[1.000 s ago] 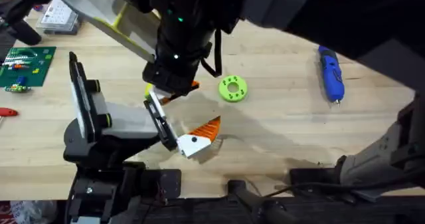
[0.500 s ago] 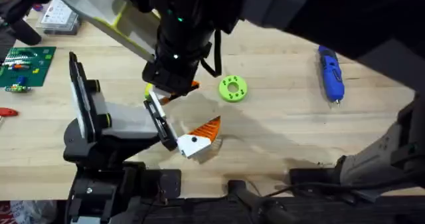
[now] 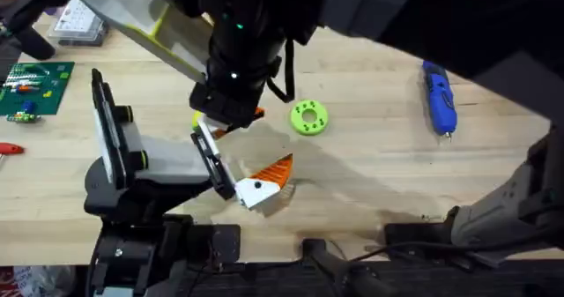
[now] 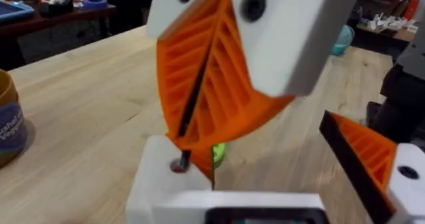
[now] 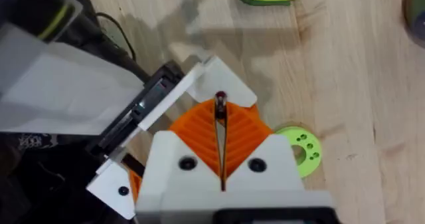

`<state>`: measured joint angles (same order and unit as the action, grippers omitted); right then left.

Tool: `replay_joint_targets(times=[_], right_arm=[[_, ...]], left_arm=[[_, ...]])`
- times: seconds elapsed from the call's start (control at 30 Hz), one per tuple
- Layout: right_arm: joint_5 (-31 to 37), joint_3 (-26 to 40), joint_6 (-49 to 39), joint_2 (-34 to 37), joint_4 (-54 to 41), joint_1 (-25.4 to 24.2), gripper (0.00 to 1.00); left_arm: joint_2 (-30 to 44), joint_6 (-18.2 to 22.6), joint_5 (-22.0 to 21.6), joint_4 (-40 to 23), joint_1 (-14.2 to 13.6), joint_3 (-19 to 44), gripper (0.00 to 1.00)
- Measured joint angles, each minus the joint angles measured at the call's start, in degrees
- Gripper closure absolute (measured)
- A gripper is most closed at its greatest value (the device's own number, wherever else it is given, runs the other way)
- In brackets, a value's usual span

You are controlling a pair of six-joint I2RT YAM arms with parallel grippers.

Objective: Pick up the gripper from the table and insert it into the empty holder that is missing its gripper. Then pick up a screw, insert it into the mounting hole, and use the screwdriver to tighten it. Finally, clean up the table by picking up the vegetable and placing it into the bucket.

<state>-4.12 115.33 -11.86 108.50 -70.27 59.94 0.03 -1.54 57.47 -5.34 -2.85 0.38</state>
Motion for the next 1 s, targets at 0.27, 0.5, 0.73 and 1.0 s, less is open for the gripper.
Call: replay_joint_targets(times=[0.27,0.5,0.73,1.0], right_arm=[[0.0,0.0,0.0,0.37,0.0,0.0,0.991],[0.04,0.0,-0.01,2.54,0.29,0.0,0.991],[0.03,0.0,0.0,2.53,0.23,0.0,0.991],[0.04,0.0,0.0,2.54,0.23,0.0,0.991]], left_arm=[[0.0,0.0,0.0,0.0,0.0,0.0,0.014],[0.42,-1.31,-0.06,-0.04,0.11,-0.02,0.013],[0.39,-1.51,-0.04,-0.04,0.11,-0.01,0.013],[0.39,-1.51,-0.04,-0.04,0.11,-0.02,0.013]])
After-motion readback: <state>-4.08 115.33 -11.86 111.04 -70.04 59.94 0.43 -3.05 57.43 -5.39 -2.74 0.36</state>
